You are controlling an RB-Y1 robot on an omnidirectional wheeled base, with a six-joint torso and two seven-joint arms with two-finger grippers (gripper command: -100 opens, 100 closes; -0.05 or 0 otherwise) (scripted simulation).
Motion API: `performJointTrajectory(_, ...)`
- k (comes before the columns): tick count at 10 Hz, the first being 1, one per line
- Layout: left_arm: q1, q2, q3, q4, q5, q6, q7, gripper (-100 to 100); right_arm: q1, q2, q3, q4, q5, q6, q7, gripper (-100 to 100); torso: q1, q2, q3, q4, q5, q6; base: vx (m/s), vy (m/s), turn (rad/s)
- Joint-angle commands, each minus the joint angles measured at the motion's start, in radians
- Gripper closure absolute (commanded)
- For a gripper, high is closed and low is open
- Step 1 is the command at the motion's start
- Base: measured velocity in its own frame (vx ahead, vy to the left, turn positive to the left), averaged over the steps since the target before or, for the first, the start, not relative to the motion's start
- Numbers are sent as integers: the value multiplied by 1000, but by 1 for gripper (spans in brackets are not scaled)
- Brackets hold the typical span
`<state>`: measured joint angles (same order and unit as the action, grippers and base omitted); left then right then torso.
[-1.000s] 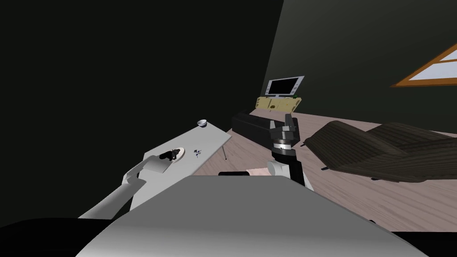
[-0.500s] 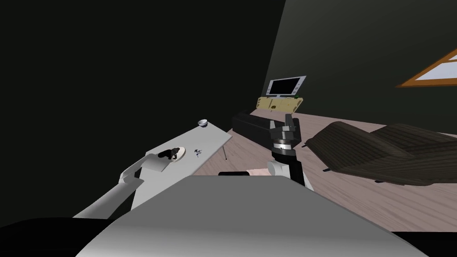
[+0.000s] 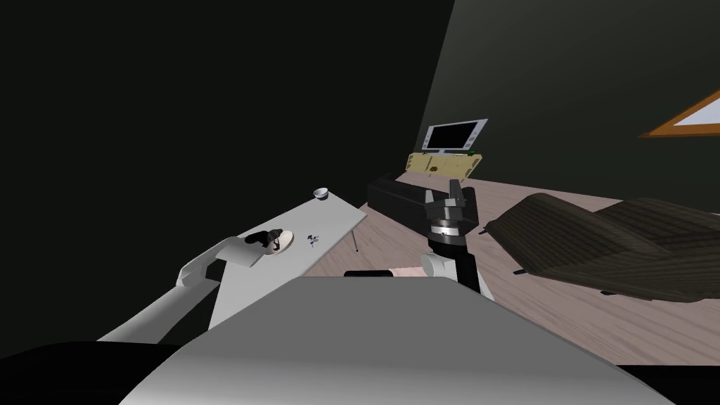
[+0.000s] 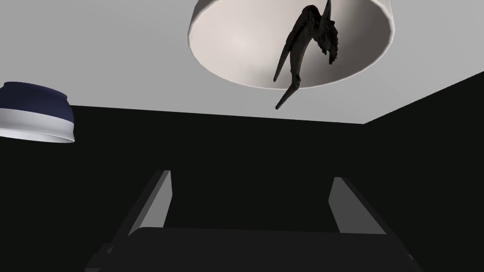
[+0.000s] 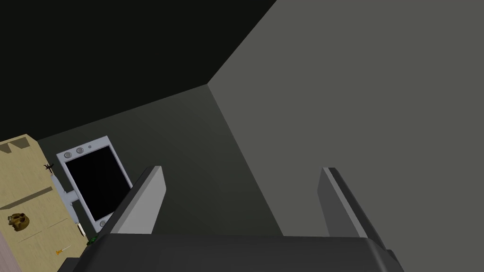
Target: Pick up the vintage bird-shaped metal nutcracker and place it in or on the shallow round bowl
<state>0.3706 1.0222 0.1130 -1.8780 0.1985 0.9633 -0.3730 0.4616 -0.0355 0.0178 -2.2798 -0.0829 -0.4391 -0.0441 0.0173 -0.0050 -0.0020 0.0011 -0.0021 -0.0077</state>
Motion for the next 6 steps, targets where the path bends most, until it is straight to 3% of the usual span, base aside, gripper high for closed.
performJointTrajectory(1, 8, 16, 10, -37, 14, 28, -1, -100, 0, 0, 0, 0, 0, 0, 0, 0, 0, 0, 0, 0, 0, 0, 7, -2, 32)
performJointTrajectory(3, 14, 21, 15, -49, 19, 34, -1, -100, 0, 0, 0, 0, 0, 0, 0, 0, 0, 0, 0, 0, 0, 0, 4, -1, 17)
performJointTrajectory(4, 15, 22, 16, -52, 19, 38, 0, 0, 0, 0, 0, 0, 0, 0, 0, 0, 0, 0, 0, 0, 0, 0, 0, 0, 0)
performJointTrajectory(6, 15, 22, 16, -52, 19, 37, 0, 0, 0, 0, 0, 0, 0, 0, 0, 0, 0, 1, 0, 0, 0, 0, 0, 0, 0)
